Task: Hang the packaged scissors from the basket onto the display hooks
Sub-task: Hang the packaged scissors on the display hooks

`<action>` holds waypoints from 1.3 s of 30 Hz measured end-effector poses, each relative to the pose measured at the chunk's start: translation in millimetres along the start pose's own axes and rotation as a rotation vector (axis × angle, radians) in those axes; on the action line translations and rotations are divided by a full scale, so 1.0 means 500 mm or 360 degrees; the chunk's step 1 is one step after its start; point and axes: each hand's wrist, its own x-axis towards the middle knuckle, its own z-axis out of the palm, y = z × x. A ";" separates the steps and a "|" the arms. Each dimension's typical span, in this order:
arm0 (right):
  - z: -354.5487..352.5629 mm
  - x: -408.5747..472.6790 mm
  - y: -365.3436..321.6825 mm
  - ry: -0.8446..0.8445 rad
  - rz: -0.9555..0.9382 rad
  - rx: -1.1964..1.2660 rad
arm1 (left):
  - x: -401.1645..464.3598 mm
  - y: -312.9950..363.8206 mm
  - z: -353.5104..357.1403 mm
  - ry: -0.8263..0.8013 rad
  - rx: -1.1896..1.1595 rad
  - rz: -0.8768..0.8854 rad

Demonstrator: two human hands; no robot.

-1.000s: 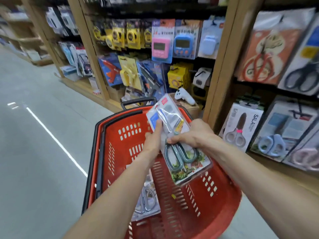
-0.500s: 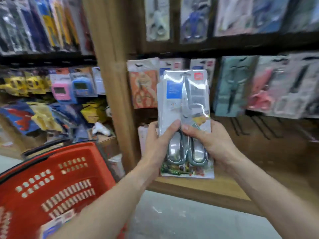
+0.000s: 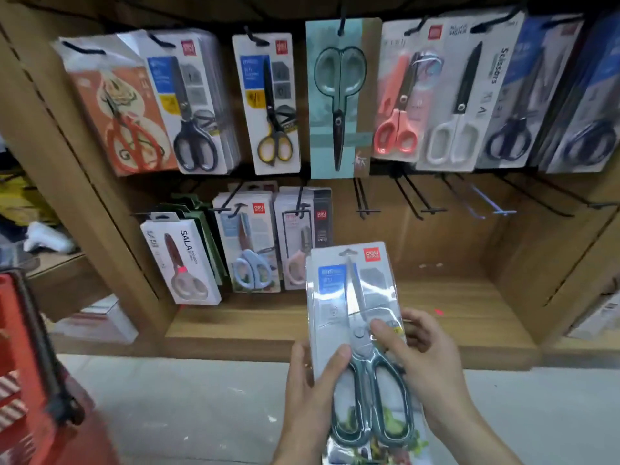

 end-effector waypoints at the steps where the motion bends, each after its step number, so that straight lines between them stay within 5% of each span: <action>1: -0.003 0.000 0.014 -0.0017 0.0054 0.0027 | 0.002 -0.011 0.000 0.0018 0.0022 -0.0009; 12: -0.019 0.021 0.064 -0.0199 0.0274 0.0310 | 0.051 -0.043 -0.028 0.0100 0.0128 0.0013; 21: -0.012 0.077 0.000 -0.0224 0.0112 0.0385 | 0.086 0.024 -0.054 0.0167 0.0439 0.0378; 31: 0.005 0.162 0.005 -0.0170 0.0100 0.0207 | 0.097 0.008 -0.155 0.0453 0.0461 0.0355; 39: 0.056 0.298 0.024 -0.0165 0.0202 -0.0164 | 0.111 0.021 -0.143 0.0384 0.0351 0.0377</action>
